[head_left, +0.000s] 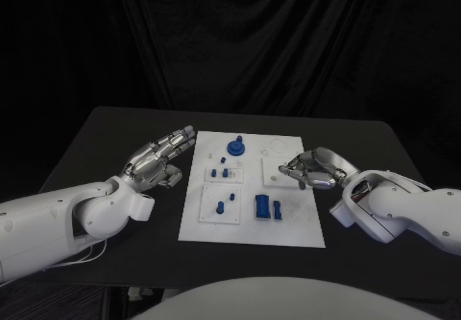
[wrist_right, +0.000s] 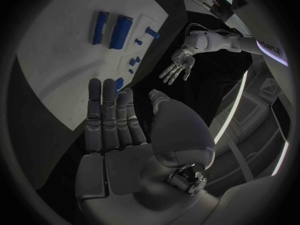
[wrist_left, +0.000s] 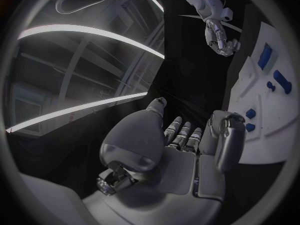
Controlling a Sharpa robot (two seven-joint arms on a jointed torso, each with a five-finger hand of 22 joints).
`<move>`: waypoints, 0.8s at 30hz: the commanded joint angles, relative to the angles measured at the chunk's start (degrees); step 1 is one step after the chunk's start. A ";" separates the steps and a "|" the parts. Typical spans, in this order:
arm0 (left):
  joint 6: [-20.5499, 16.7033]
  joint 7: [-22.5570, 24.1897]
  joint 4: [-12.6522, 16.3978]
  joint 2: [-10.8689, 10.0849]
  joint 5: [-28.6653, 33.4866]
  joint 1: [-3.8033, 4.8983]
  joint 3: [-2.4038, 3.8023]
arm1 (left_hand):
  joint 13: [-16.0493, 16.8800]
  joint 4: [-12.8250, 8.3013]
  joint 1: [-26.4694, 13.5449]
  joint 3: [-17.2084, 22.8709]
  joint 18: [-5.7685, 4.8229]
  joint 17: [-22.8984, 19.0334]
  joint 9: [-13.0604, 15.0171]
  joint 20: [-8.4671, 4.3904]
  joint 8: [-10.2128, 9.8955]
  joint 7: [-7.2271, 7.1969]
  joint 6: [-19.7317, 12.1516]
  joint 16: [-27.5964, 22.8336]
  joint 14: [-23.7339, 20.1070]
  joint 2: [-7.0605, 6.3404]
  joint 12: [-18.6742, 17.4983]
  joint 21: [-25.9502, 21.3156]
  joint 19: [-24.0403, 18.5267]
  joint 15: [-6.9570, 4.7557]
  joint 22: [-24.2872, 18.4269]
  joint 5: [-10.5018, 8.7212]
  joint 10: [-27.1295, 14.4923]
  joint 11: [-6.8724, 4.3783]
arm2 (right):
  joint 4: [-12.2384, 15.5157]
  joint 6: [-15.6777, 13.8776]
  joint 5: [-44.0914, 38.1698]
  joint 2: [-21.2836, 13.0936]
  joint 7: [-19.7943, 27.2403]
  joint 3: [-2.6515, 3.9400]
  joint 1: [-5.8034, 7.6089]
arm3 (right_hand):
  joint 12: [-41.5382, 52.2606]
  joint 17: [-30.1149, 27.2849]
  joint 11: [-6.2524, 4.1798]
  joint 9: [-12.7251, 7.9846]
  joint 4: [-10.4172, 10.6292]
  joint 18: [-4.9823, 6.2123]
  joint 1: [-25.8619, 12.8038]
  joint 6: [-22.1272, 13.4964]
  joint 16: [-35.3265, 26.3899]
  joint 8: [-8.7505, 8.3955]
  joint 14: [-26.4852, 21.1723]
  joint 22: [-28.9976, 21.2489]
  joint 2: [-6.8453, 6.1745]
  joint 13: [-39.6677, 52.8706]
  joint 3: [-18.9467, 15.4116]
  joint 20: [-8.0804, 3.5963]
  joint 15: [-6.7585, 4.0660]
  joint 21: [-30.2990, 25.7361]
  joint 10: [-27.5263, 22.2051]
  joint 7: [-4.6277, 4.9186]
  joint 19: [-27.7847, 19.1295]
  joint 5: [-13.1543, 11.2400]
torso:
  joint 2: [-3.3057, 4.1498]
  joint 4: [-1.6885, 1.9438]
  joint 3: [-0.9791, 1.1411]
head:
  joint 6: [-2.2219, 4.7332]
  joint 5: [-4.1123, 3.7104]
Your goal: Assemble the parts on the task board
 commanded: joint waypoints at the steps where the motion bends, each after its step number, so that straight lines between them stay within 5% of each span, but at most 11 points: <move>1: -0.69 3.47 0.11 0.90 0.23 0.61 0.03 | 0.06 0.44 -0.55 0.02 -0.79 -0.08 0.01 -0.47 0.19 -0.51 -0.19 -0.17 -0.06 0.28 0.46 0.17 6.03 -0.54 15.09 -0.05 0.24 0.20 | -1.28 -0.30 13.60 0.53 12.78 -0.04 0.30 | -11.61 -6.72 4.83 -4.21 -0.43 -2.07 2.14 -4.21 -10.10 -2.63 -13.50 -7.45 -0.13 -9.84 0.49 4.16 5.53 -11.53 -12.72 4.33 -9.40 0.55 | -1.72 -0.57 0.29 | 0.01 0.03; 5: 0.41 4.34 -0.72 2.37 0.30 0.91 0.03 | 0.12 0.97 -0.52 0.11 -0.79 -0.10 0.10 -0.86 0.46 -0.38 0.51 -0.24 -0.11 0.55 0.98 0.17 6.03 -0.95 15.09 0.06 0.44 -0.39 | -2.63 1.68 17.59 0.99 16.55 -0.07 0.44 | -18.96 -13.95 7.60 -9.32 0.01 -1.49 3.52 -6.86 -15.90 -3.01 -19.95 -15.98 -0.24 -21.26 -0.61 7.41 8.84 -20.18 -16.75 6.47 -12.65 3.50 | -2.94 -1.18 0.58 | 0.01 0.82; 10: 0.99 4.77 -1.66 3.55 0.33 1.04 0.02 | -0.12 2.82 -1.35 -0.73 -0.79 -0.46 0.03 -1.76 0.50 -0.29 0.37 -1.51 -0.41 0.30 -0.21 0.17 6.03 -2.04 15.09 -0.78 -0.09 -1.56 | -4.10 4.03 23.33 1.32 22.29 -0.09 0.13 | -25.83 -20.34 11.66 -15.22 0.22 -3.62 3.78 -11.68 -22.67 -6.50 -30.12 -23.34 0.42 -30.91 -4.36 9.50 12.91 -25.78 -25.95 6.05 -21.68 6.60 | -4.64 -2.05 0.89 | 0.01 2.20; 14: 1.03 5.19 -2.24 4.35 0.34 1.05 0.02 | -0.38 5.45 -2.83 -2.25 -0.79 -0.53 -0.21 -2.96 0.06 -1.11 -1.17 -1.76 -0.43 -0.19 -2.02 0.17 6.03 -3.41 15.09 -3.32 -0.72 -3.12 | -4.75 5.27 26.26 1.31 25.81 -0.10 -0.32 | -29.50 -24.87 10.79 -19.79 0.25 -5.49 2.00 -16.79 -29.34 -9.31 -41.97 -45.78 1.60 -36.94 -8.08 9.94 12.70 -27.35 -35.30 2.57 -43.72 5.64 | -5.37 -2.82 1.20 | 0.01 3.13; 15: 0.14 2.56 -2.19 4.06 0.09 0.90 -0.03 | -1.83 1.55 -24.46 0.72 -0.79 -0.53 -2.17 -4.86 -3.32 -5.71 -5.23 -1.76 -0.43 -4.72 -5.01 -26.95 -25.16 -4.94 -22.47 -11.04 -1.83 -7.77 | -4.60 2.67 20.53 1.33 19.35 -0.10 -0.07 | -36.54 -26.45 6.27 -24.21 -4.76 -9.01 -17.81 -25.68 -35.10 -13.82 -45.14 -49.63 0.22 -42.11 -5.80 4.86 8.32 -29.18 -38.40 -0.67 -45.47 -0.71 | -4.43 -2.12 0.93 | 0.00 2.65; 16: 0.09 2.55 -2.18 4.07 0.09 0.89 -0.02 | -1.83 1.78 -24.99 0.60 -0.79 -0.53 -2.17 -5.15 -3.32 -5.71 -5.44 -1.76 -0.43 -4.77 -5.34 -27.34 -25.19 -9.20 -22.47 -11.51 -1.83 -7.77 | -4.62 2.65 20.58 1.36 19.37 -0.08 -0.08 | -38.72 -27.24 4.98 -25.92 -6.13 -9.01 -21.21 -28.58 -37.21 -15.32 -46.86 -51.78 0.22 -44.14 -5.80 3.49 7.02 -29.18 -39.87 -1.57 -46.90 -2.56 | -4.43 -2.12 0.94 | 0.03 2.64; 18: -0.36 2.48 -2.17 4.14 0.06 0.86 0.08 | -1.83 1.49 -28.50 0.98 -0.79 -0.53 -2.17 -5.63 -3.32 -5.71 -6.14 -1.76 -0.43 -5.43 -5.95 -31.33 -26.71 -9.20 -22.47 -12.81 -1.83 -7.77 | -4.77 2.44 21.03 1.59 19.57 0.14 -0.18 | -43.29 -31.34 2.13 -28.90 -9.33 -9.01 -35.06 -34.31 -41.19 -18.21 -49.57 -55.24 0.22 -47.73 -5.80 0.35 4.34 -29.18 -42.30 -3.34 -48.98 -6.68 | -4.42 -2.15 0.98 | 0.25 2.62; 19: -0.75 2.41 -2.16 4.20 0.04 0.83 0.17 | -1.83 1.21 -30.32 1.26 -0.79 -0.53 -2.17 -5.79 -3.32 -5.71 -6.49 -1.76 -0.43 -5.80 -6.20 -33.55 -28.68 -9.20 -22.71 -13.47 -1.83 -7.77 | -4.91 2.26 21.43 1.80 19.74 0.33 -0.27 | -44.99 -31.34 1.05 -30.02 -10.53 -9.01 -40.07 -36.45 -42.67 -19.29 -50.58 -56.54 0.22 -49.07 -5.80 -0.86 3.33 -29.18 -43.19 -7.35 -53.54 -8.21 | -4.42 -2.18 1.01 | 0.45 2.60; 20: -1.26 2.33 -2.15 4.28 0.01 0.79 0.28 | -1.83 0.95 -32.00 1.53 -0.79 -0.53 -2.17 -5.92 -3.32 -5.71 -6.78 -1.76 -0.43 -6.15 -6.42 -35.59 -30.62 -9.20 -24.00 -14.05 -1.83 -7.77 | -5.09 2.03 21.93 2.06 19.96 0.57 -0.39 | -46.44 -31.34 0.17 -30.97 -11.55 -9.01 -44.30 -38.25 -43.94 -20.21 -55.32 -57.65 0.22 -50.21 -5.80 -1.96 2.47 -29.18 -47.59 -7.35 -53.54 -9.51 | -4.41 -2.21 1.06 | 0.70 2.58; 21: -2.23 2.18 -2.12 4.43 -0.04 0.71 0.50 | -1.83 0.62 -34.24 1.88 -0.79 -0.53 -2.17 -10.01 -3.32 -5.71 -7.14 -1.76 -0.43 -6.59 -6.72 -38.36 -33.32 -9.20 -26.33 -14.84 -1.83 -7.77 | -5.42 1.58 22.90 2.56 20.38 1.03 -0.61 | -47.94 -31.34 -4.42 -35.64 -16.51 -9.01 -48.66 -40.12 -45.25 -24.74 -55.32 -58.78 0.22 -51.38 -5.80 -6.92 -2.05 -29.18 -47.59 -7.35 -53.54 -10.86 | -4.39 -2.28 1.15 | 1.19 2.53; 24: -4.94 1.74 -2.05 4.85 -0.19 0.50 1.12 | -1.83 -0.27 -38.96 2.49 -0.79 -0.53 -2.17 -10.01 -3.32 -5.71 -8.09 -1.76 -0.43 -7.55 -7.36 -44.21 -39.06 -9.20 -31.76 -16.51 -1.83 -7.77 | -6.37 0.32 25.61 3.97 21.57 2.33 -1.24 | -53.52 -31.34 -4.42 -35.64 -16.51 -9.01 -55.45 -43.09 -50.15 -24.74 -55.32 -63.09 0.22 -55.82 -5.80 -6.92 -2.05 -29.18 -47.59 -7.35 -53.54 -15.90 | -4.34 -2.45 1.39 | 2.54 2.39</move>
